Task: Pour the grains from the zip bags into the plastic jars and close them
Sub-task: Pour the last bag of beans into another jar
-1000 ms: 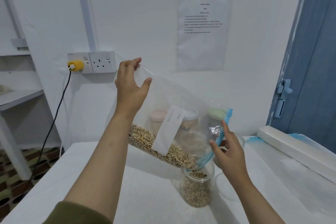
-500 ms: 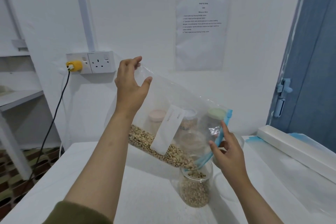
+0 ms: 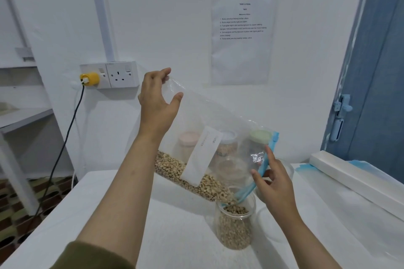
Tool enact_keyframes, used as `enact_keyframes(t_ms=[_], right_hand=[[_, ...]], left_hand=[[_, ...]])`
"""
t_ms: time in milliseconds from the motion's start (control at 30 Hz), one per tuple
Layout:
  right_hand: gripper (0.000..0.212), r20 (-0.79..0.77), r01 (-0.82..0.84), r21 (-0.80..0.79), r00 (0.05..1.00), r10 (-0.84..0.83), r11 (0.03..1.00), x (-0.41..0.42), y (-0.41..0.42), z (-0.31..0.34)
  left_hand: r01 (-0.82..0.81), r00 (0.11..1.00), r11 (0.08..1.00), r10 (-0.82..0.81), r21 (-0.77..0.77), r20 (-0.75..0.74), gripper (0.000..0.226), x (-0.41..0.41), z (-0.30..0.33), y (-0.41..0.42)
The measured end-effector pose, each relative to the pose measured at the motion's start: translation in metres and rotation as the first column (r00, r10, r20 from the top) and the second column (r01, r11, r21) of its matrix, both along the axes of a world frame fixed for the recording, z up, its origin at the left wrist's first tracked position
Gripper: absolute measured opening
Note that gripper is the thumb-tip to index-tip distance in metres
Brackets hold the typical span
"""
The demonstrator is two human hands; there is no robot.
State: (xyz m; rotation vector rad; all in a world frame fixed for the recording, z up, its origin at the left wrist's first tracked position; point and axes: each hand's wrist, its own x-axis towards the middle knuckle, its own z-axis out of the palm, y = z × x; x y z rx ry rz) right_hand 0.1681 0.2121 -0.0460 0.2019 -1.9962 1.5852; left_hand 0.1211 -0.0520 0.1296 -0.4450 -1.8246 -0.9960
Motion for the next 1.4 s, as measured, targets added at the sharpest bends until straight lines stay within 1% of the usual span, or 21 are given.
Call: enact_keyframes(t_ms=[100, 267, 933, 1400], right_hand=[[0.068, -0.008, -0.017, -0.020, 1.000, 0.016, 1.000, 0.0007, 0.0002, -0.0004], [0.069, 0.000, -0.017, -0.009, 1.000, 0.017, 1.000, 0.0000, -0.0004, 0.0000], [0.069, 0.025, 0.028, 0.017, 0.999, -0.028, 0.999, 0.0029, 0.0011, -0.0056], [0.070, -0.003, 0.030, 0.011, 1.000, -0.030, 0.999, 0.0057, 0.0026, -0.0077]], left_hand=[[-0.001, 1.000, 1.000, 0.001, 0.002, -0.004, 0.056, -0.0006, 0.0000, 0.0006], [0.000, 1.000, 1.000, 0.000, 0.000, 0.000, 0.055, -0.0016, -0.0005, 0.0013], [0.012, 1.000, 1.000, -0.012, 0.002, 0.001, 0.054, 0.0015, -0.0001, 0.0045], [0.006, 1.000, 1.000, -0.006, 0.004, -0.007, 0.055, 0.0060, 0.0018, 0.0058]])
